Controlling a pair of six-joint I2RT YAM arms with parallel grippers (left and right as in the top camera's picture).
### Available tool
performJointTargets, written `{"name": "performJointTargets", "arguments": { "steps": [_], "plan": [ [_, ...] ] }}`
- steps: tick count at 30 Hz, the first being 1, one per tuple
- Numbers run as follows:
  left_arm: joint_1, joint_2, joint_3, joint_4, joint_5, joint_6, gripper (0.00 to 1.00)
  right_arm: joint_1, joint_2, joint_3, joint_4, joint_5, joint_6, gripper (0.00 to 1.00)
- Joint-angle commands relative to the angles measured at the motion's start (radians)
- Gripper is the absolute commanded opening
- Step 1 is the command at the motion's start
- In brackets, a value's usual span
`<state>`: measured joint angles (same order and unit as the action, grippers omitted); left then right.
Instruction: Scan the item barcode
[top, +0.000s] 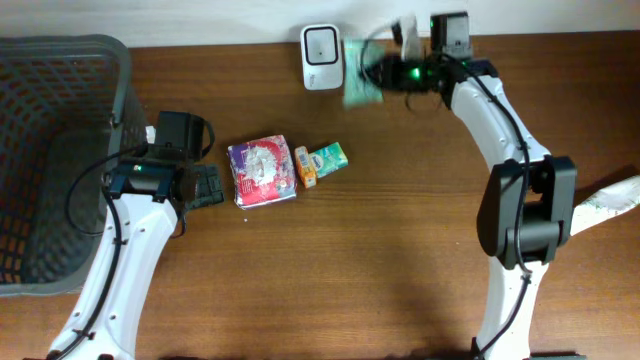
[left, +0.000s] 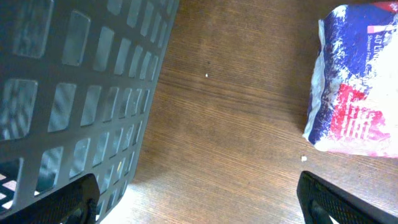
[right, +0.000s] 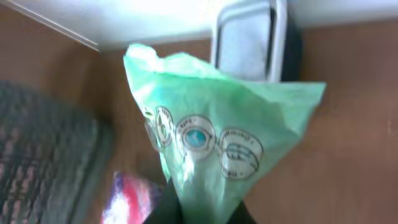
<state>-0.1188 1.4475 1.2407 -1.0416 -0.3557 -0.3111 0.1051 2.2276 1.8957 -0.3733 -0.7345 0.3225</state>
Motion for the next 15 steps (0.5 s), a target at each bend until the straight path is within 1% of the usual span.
{"name": "performJointTargets", "arguments": {
  "steps": [1,3,4,6,7,9,12,15],
  "plan": [
    [0.004,-0.004,-0.001,0.001,0.0,-0.011,0.99,0.063,-0.008,0.018,0.147,0.257,0.291,0.04],
    [0.004,-0.004,-0.001,0.001,0.0,-0.011,0.99,0.109,0.008,0.018,0.299,0.295,0.364,0.04],
    [0.004,-0.004,-0.001,0.001,0.0,-0.011,0.99,0.129,0.021,0.018,0.397,0.3,0.432,0.04],
    [0.004,-0.004,-0.001,0.001,0.0,-0.011,0.99,0.148,0.053,0.019,0.517,0.335,0.526,0.04],
    [0.004,-0.004,-0.001,0.001,0.001,-0.011,0.99,0.157,0.072,0.019,0.547,0.379,0.573,0.04],
    [0.004,-0.004,-0.001,0.001,0.0,-0.011,0.99,0.166,0.105,0.021,0.561,0.426,0.603,0.04],
    [0.004,-0.004,-0.001,0.001,0.0,-0.011,0.99,0.192,0.164,0.021,0.583,0.494,0.603,0.07],
    [0.004,-0.004,-0.001,0.001,0.0,-0.011,0.99,0.209,0.209,0.021,0.591,0.565,0.603,0.06]
  ]
}}
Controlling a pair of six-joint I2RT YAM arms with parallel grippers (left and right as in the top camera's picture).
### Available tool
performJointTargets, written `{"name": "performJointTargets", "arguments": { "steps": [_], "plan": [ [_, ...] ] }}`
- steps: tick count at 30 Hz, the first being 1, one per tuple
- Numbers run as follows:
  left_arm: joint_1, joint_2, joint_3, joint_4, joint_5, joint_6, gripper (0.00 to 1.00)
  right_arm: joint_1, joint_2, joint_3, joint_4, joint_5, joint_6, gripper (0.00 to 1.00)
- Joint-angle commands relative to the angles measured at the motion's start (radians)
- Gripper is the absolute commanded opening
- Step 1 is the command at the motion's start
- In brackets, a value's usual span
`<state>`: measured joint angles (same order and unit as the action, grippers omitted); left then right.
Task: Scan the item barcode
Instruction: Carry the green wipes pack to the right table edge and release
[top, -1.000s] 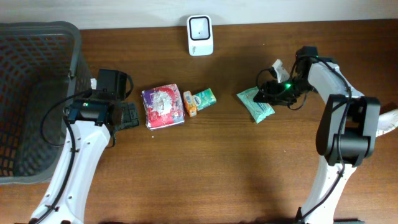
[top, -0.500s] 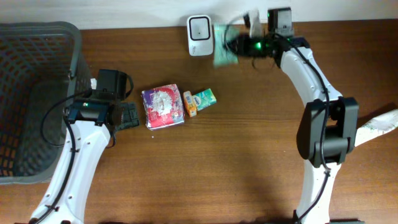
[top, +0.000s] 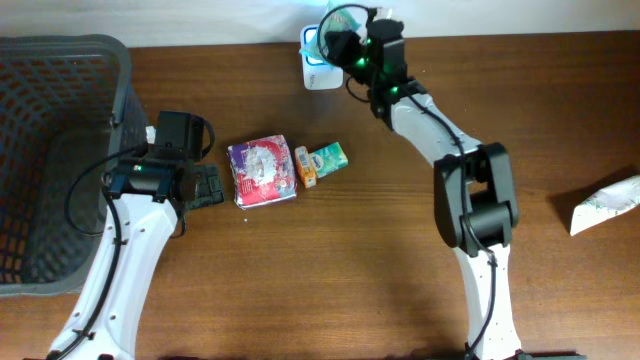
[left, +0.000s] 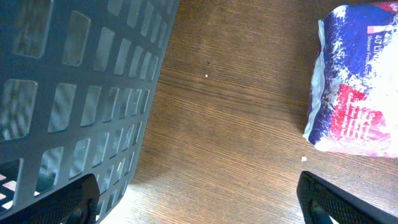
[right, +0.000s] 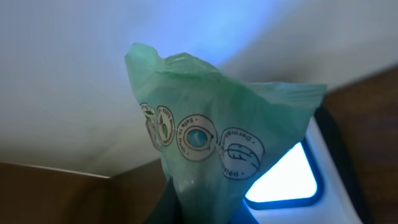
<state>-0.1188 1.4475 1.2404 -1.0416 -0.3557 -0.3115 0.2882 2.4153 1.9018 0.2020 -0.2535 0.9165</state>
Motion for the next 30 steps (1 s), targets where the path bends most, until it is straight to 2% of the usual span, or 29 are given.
{"name": "performJointTargets", "arguments": {
  "steps": [1,12,14,18,20,26,30],
  "plan": [
    [0.004,-0.004,0.0,0.001,0.0,-0.01,0.99,0.031,0.029,0.015,0.02,0.089,0.01,0.07],
    [0.004,-0.004,0.0,0.001,0.001,-0.01,0.99,0.052,0.031,0.015,-0.055,0.089,-0.003,0.06],
    [0.004,-0.004,0.0,0.001,0.0,-0.01,0.99,0.031,0.023,0.021,-0.001,0.009,-0.084,0.04],
    [0.004,-0.004,0.0,0.001,0.001,-0.01,0.99,-0.074,-0.067,0.055,-0.011,-0.109,-0.097,0.04],
    [0.004,-0.004,0.0,0.001,0.0,-0.01,0.99,-0.146,-0.119,0.055,-0.103,-0.119,-0.097,0.04],
    [0.004,-0.004,0.0,0.001,0.001,-0.01,0.99,-0.433,-0.191,0.055,-0.754,-0.06,-0.098,0.04],
    [0.004,-0.004,0.0,0.001,0.001,-0.01,0.99,-0.627,-0.191,0.055,-1.133,0.141,-0.097,0.04]
  ]
}}
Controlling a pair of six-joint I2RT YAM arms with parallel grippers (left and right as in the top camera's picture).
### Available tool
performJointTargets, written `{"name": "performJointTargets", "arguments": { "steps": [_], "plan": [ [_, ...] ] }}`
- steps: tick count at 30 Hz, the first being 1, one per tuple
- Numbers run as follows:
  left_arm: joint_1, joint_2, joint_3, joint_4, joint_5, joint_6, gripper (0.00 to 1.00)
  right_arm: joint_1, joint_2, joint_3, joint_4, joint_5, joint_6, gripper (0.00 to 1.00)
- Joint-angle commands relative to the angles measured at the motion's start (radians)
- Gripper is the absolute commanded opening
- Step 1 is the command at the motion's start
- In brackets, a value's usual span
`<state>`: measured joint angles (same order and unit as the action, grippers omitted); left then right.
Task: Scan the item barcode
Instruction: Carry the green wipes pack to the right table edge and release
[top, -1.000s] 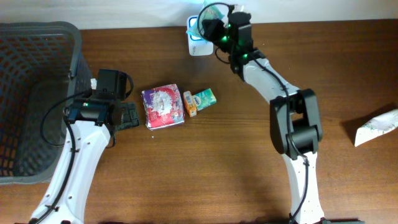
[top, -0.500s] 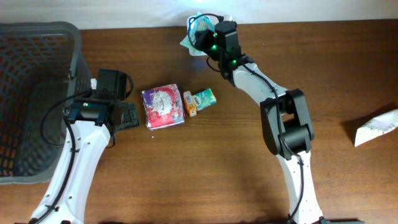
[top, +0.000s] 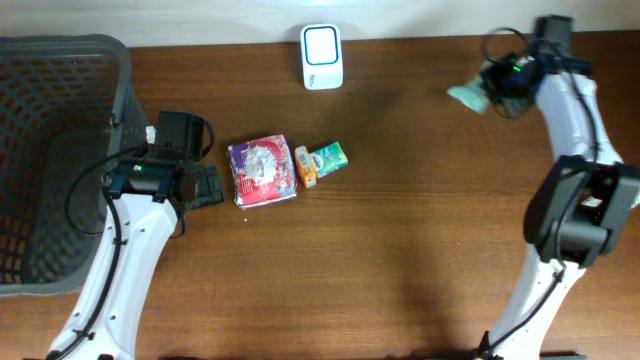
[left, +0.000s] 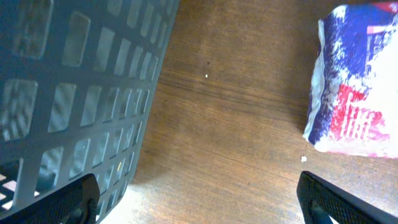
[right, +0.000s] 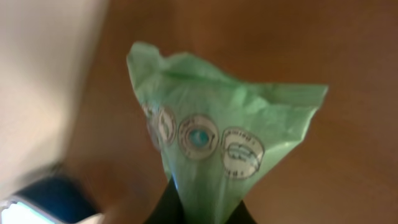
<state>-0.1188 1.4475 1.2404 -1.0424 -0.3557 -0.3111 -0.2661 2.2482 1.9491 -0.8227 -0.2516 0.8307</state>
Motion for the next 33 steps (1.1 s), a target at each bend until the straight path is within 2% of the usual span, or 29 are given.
{"name": "performJointTargets", "arguments": {
  "steps": [1,3,5,7,8,10,11,12,15,21,24,28,31,33],
  "plan": [
    [0.004,-0.004,0.0,0.002,0.001,-0.011,0.99,-0.125,-0.023,0.007,-0.171,0.192,-0.011,0.04],
    [0.004,-0.004,0.0,0.002,0.0,-0.011,0.99,-0.198,-0.023,0.007,-0.24,0.256,-0.027,0.04],
    [0.004,-0.004,0.0,0.002,0.0,-0.011,0.99,-0.268,-0.023,0.007,-0.26,0.268,-0.119,0.04],
    [0.004,-0.004,0.0,0.002,0.0,-0.011,0.99,-0.309,-0.023,0.007,-0.268,0.267,-0.152,0.05],
    [0.004,-0.004,0.0,0.002,0.001,-0.011,0.99,-0.329,-0.023,0.007,-0.278,0.262,-0.155,0.09],
    [0.004,-0.004,0.0,0.002,0.0,-0.011,0.99,-0.347,-0.026,0.007,-0.297,0.245,-0.177,0.34],
    [0.004,-0.004,0.0,0.002,0.0,-0.011,0.99,-0.349,-0.031,0.007,-0.303,0.232,-0.198,0.79],
    [0.004,-0.004,0.0,0.002,0.0,-0.011,0.99,-0.349,-0.044,0.008,-0.315,0.23,-0.208,0.99],
    [0.004,-0.004,0.0,0.002,0.001,-0.011,0.99,-0.349,-0.129,0.009,-0.347,0.209,-0.243,0.99],
    [0.004,-0.004,0.0,0.002,0.001,-0.011,0.99,-0.297,-0.447,0.008,-0.489,0.008,-0.356,0.99],
    [0.004,-0.004,0.0,0.002,0.0,-0.011,0.99,-0.18,-0.596,0.008,-0.631,-0.104,-0.445,0.99],
    [0.004,-0.004,0.0,0.002,0.0,-0.011,0.99,0.023,-0.706,0.008,-0.848,-0.124,-0.537,0.99],
    [0.004,-0.004,0.0,0.002,0.001,-0.011,0.99,0.152,-0.752,0.008,-0.876,-0.122,-0.568,0.99],
    [0.004,-0.004,0.0,0.002,0.0,-0.011,0.99,0.181,-0.776,0.008,-0.876,-0.122,-0.569,0.99]
  ]
}}
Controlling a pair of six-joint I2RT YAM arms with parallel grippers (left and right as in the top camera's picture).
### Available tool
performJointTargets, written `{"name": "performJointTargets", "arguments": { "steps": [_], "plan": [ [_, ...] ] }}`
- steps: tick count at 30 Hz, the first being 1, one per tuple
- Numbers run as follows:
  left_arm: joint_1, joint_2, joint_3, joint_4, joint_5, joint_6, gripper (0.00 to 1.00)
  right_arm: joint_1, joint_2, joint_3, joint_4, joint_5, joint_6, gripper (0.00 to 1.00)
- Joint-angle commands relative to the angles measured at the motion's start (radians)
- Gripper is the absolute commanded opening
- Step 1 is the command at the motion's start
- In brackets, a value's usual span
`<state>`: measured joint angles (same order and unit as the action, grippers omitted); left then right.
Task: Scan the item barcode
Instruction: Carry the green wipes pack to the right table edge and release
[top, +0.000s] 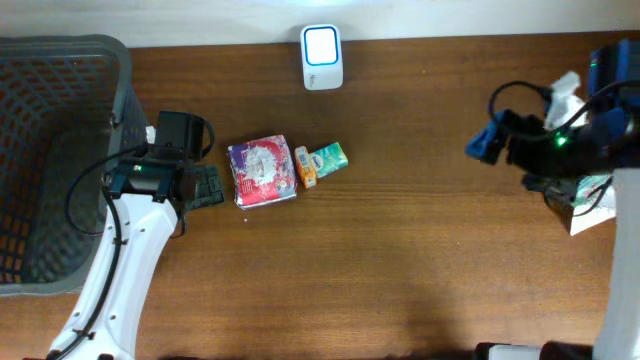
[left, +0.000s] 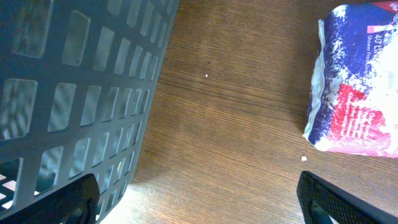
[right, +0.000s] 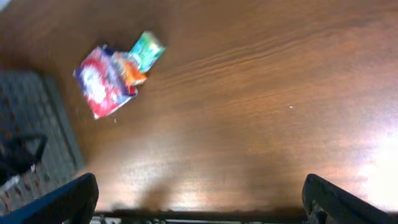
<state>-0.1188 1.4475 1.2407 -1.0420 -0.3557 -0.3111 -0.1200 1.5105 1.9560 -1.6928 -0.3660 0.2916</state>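
Observation:
The white scanner (top: 322, 45) stands at the table's back edge with its window lit. My right gripper (top: 488, 142) (right: 202, 208) hangs open and empty over the right side of the table, far from the scanner. A white and green packet (top: 592, 205) pokes out from under the right arm at the right edge. The green bag itself cannot be made out. My left gripper (top: 205, 185) (left: 199, 205) rests open beside the red and blue packet (top: 262, 170) (left: 351, 87), holding nothing.
A dark mesh basket (top: 122, 95) (left: 74, 74) fills the left end of the table. A small orange box (top: 305, 167) and a small green pack (top: 328, 156) lie just right of the red and blue packet, which also shows in the right wrist view (right: 102, 84).
My right gripper held the green bag near the back right of the table. It now stands open and empty, lower down at the right side. The left arm has not moved.
My right gripper held the green bag next to the scanner, then right in front of its lit window. After that it held the bag over the back right of the table. Now it is open with no bag in it. The left arm stayed still.

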Motion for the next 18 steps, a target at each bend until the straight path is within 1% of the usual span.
{"name": "performJointTargets", "arguments": {
  "steps": [1,7,10,18],
  "plan": [
    [0.004,-0.004,-0.001,0.002,0.001,-0.011,0.99,0.041,-0.057,0.001,-0.005,-0.008,-0.03,0.99],
    [0.004,-0.004,-0.001,0.002,0.0,-0.011,0.99,0.041,-0.097,0.001,-0.006,-0.024,-0.038,0.99],
    [0.004,-0.004,-0.001,0.002,0.001,-0.011,0.99,0.041,-0.1,0.001,-0.006,-0.024,-0.102,0.99],
    [0.004,-0.004,-0.001,0.002,0.0,-0.011,0.99,0.042,-0.081,-0.005,-0.006,-0.027,-0.101,0.99]
  ]
}}
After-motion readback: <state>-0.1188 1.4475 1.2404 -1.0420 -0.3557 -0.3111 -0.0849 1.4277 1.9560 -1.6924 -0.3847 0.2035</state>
